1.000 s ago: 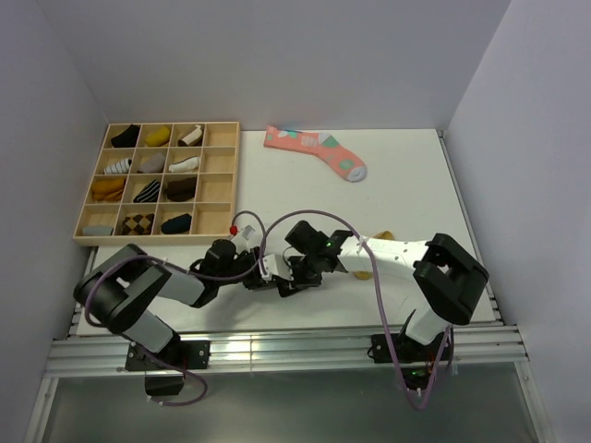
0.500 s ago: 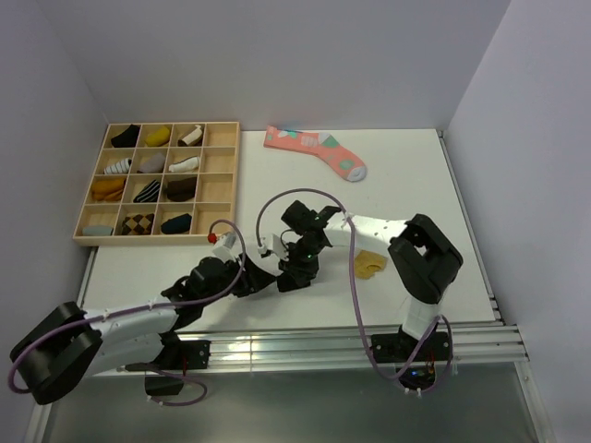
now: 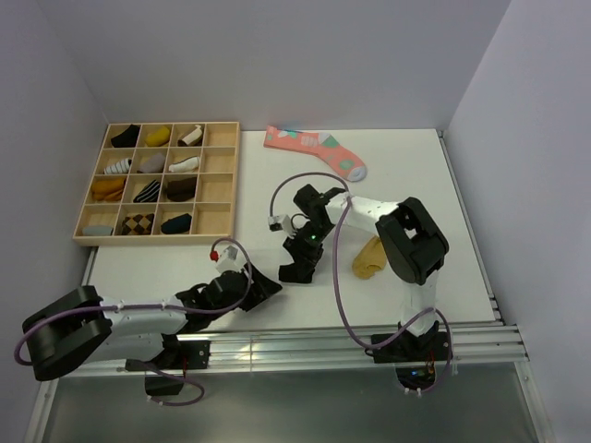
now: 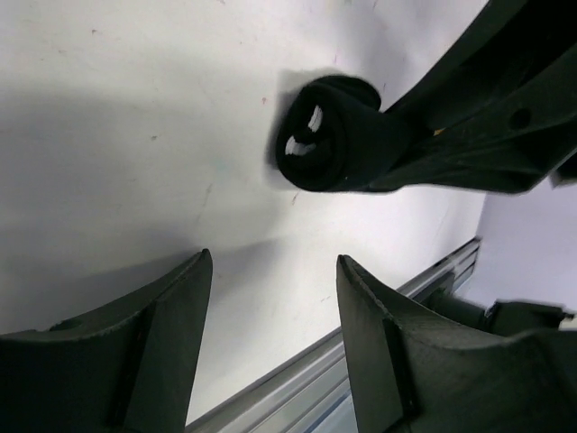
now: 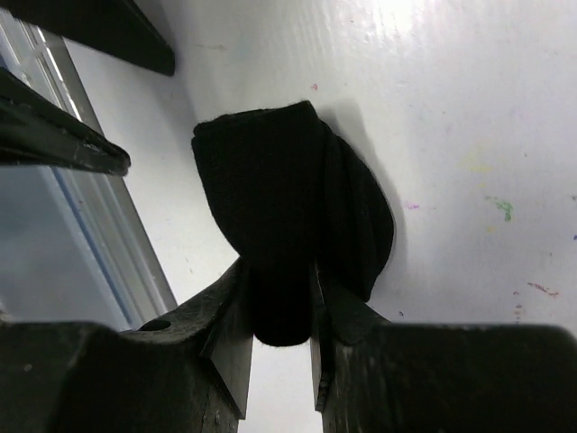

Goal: Roll the socks
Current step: Roll the sock at the center of the board.

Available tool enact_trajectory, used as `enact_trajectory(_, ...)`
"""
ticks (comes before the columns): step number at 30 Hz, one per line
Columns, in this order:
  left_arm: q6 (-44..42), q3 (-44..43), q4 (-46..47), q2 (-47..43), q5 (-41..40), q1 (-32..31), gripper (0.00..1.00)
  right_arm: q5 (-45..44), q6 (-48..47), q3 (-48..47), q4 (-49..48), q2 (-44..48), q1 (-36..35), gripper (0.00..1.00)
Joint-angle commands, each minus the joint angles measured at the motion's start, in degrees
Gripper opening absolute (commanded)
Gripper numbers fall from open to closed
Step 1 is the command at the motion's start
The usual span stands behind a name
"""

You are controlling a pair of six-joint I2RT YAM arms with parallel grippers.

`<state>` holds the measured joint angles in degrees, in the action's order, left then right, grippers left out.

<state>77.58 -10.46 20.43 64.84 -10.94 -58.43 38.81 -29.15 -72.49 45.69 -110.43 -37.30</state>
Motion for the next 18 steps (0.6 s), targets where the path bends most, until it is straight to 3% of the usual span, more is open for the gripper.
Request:
enact_trajectory(1, 8.5, -3.1, 5.4, 2.6, -6.9, -1.4, 0.62, -3.3, 2.9, 0.8, 0.5, -2.7, 1.6, 0.15)
enact_trajectory(10, 23.1, -7.7, 8.9, 11.3, -14.5, -6.7, 0.62, -0.8, 7.0, 2.7, -1.8, -2.7, 4.2, 0.13)
enact_trajectory(18, 36.1, -11.3, 0.3, 14.3, -21.7, -10.7, 0.66, 2.2, 9.2, 3.9, -2.8, -1.1, 7.2, 0.12)
